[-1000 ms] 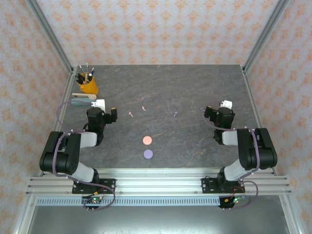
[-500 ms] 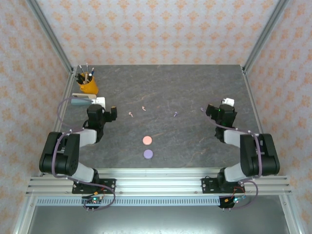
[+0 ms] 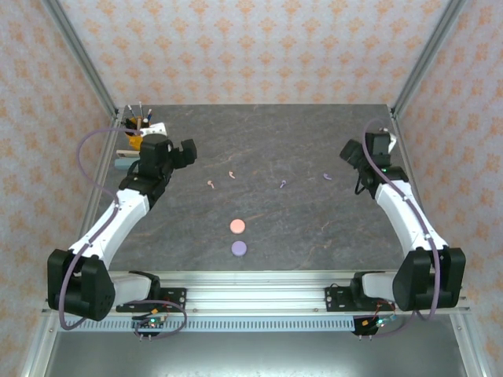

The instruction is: Insert the wireless bluetooth earbuds into the charging case

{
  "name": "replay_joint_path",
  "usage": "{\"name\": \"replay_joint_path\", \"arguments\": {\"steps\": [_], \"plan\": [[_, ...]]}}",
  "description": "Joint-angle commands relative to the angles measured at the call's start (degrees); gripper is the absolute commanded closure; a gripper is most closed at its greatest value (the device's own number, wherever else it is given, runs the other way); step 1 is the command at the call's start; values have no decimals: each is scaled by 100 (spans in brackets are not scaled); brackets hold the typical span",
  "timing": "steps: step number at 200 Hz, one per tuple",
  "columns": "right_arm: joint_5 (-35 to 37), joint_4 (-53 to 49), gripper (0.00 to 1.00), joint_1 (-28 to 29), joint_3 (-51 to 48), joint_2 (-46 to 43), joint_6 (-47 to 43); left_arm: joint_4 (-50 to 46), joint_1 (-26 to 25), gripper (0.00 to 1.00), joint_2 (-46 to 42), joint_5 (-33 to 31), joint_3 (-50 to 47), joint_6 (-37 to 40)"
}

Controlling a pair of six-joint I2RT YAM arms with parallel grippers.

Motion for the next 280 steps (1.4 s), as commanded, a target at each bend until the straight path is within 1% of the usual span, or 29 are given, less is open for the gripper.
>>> {"name": "replay_joint_path", "arguments": {"steps": [1, 11, 29, 38, 65, 69, 97, 126, 157, 186, 215, 256, 280], "plan": [[-654, -1469, 14, 651, 49, -255, 261, -1812, -223, 0, 205, -24, 369, -1351], [-623, -1697, 15, 983, -10, -360, 406, -1922, -346, 0, 215, 25, 350, -1596], [-556, -1993, 17, 1552, -211, -466, 925, -1938, -597, 0, 159, -64, 201, -1993], [-504, -2105, 18, 1784, -318, -678, 1252, -1932, -677, 0, 140, -41, 148, -2131], [-459, -2062, 19, 2622, -696, -834, 2284, -1973, -870, 0, 158, -6, 105, -2292], [-404, -2035, 20, 2826, -743, -816, 2426, -1990, -892, 0, 159, -24, 114, -2300], [-11, -2056, 20, 3770, -654, -526, 3160, -2129, -931, 0, 155, -91, 159, -2327], [346, -2261, 19, 4725, -48, 506, 3586, -2275, -931, 0, 176, -178, 278, -2283], [532, -2684, 17, 5469, 936, 1748, 3745, -2397, -931, 0, 238, -293, 390, -2283], [519, -3009, 16, 5969, 1891, 2791, 3877, -2563, -909, 0, 301, -532, 512, -2173], [424, -3204, 15, 6243, 2570, 3491, 4040, -2722, -719, 0, 370, -648, 593, -2038], [116, -2978, 15, 6321, 2647, 3842, 4229, -2618, -50, 0, 266, -270, 395, -1995], [8, -2897, 16, 6347, 2651, 3949, 4225, -2549, 194, 0, 185, -162, 286, -1876]]}}
